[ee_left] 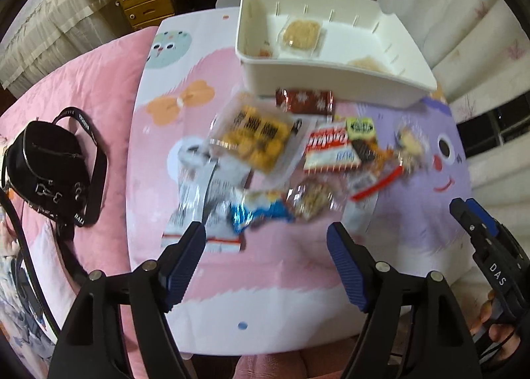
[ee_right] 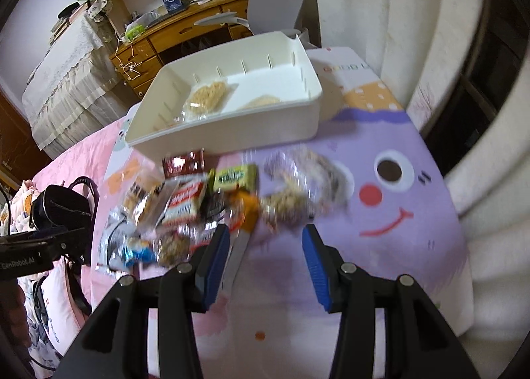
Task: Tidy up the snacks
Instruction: 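Move the right gripper toward the clear bag of round cookies beside the tray, then grasp the clear white-labelled bag with the right gripper while the left grasps the orange-wrapped bar, then carry the bar with the left gripper while the right carries the clear bag over the tray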
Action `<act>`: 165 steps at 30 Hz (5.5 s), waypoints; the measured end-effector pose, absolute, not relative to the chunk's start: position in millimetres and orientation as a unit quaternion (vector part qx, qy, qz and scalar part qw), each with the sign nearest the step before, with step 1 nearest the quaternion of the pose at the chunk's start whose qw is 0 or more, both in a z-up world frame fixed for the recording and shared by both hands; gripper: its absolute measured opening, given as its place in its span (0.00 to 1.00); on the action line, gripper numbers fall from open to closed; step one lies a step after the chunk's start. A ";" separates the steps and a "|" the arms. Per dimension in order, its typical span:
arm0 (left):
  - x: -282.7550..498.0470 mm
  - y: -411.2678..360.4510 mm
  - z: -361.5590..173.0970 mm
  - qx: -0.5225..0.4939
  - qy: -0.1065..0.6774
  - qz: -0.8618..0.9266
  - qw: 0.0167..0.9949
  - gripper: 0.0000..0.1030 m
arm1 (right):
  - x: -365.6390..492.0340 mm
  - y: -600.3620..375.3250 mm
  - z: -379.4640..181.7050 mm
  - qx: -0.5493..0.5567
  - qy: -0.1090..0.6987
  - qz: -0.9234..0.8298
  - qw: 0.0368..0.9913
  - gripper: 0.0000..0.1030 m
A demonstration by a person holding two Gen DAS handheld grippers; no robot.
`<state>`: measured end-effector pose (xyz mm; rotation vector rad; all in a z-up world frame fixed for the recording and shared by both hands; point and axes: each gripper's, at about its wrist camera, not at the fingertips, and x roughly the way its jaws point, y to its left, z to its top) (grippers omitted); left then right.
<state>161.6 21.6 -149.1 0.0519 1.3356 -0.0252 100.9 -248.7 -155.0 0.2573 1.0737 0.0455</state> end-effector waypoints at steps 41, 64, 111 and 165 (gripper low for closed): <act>121.9 -70.5 -220.4 0.041 0.619 -0.047 0.783 0.81 | 85.9 -303.5 -212.4 0.106 0.588 0.064 0.799 0.44; 171.9 -117.0 -275.8 -0.030 0.619 0.050 0.783 0.81 | 173.3 -326.9 -231.5 0.069 0.550 0.243 0.796 0.49; 220.8 -160.3 -289.7 -0.018 0.579 0.024 0.815 0.30 | 217.1 -316.7 -263.7 0.034 0.510 0.274 0.815 0.58; 214.1 -30.1 -87.2 -0.017 0.454 -0.015 0.891 0.29 | 160.9 -288.8 -194.8 0.063 0.521 0.214 0.824 0.20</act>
